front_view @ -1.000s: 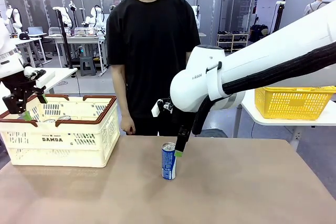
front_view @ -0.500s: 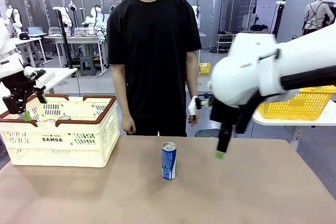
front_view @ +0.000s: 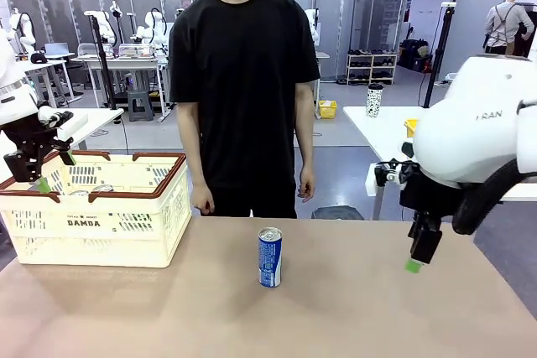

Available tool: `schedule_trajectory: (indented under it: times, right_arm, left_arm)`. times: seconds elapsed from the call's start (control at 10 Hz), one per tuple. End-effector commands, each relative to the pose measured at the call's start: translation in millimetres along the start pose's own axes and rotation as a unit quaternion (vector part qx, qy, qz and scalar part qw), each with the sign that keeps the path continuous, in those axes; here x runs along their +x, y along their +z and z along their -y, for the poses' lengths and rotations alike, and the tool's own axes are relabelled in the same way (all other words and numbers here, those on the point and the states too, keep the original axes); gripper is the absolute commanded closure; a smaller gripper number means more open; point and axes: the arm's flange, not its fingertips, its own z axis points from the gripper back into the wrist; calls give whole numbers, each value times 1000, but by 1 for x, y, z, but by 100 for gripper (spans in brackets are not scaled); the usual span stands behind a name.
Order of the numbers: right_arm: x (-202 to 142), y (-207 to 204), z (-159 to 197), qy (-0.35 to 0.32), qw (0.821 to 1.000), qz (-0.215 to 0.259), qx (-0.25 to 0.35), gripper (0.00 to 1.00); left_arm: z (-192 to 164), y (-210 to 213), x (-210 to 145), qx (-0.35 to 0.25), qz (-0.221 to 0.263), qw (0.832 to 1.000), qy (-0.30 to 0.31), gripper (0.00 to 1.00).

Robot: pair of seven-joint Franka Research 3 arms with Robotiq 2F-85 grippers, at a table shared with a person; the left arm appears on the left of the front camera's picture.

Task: Place the drinks into the Shopping basket.
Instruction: Pick up one drink and place it into the Shopping basket.

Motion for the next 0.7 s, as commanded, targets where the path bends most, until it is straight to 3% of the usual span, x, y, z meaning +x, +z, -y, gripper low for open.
schedule_trajectory:
  times: [0.0, 0.4, 0.6]
  right_arm:
    - [-3, -9, 2, 8, 1000, 11, 0, 0]
    - [-4, -4, 1, -3, 1000, 1, 3, 0]
    - [-4, -4, 1, -3, 1000, 1, 3, 0]
  left_arm:
    - [-1, 1, 1, 2, -4, 1000, 7, 0]
    - [-5, 12, 7, 8, -4, 1000, -15, 0]
    - [-11, 37, 50, 31, 32, 996, -83, 0]
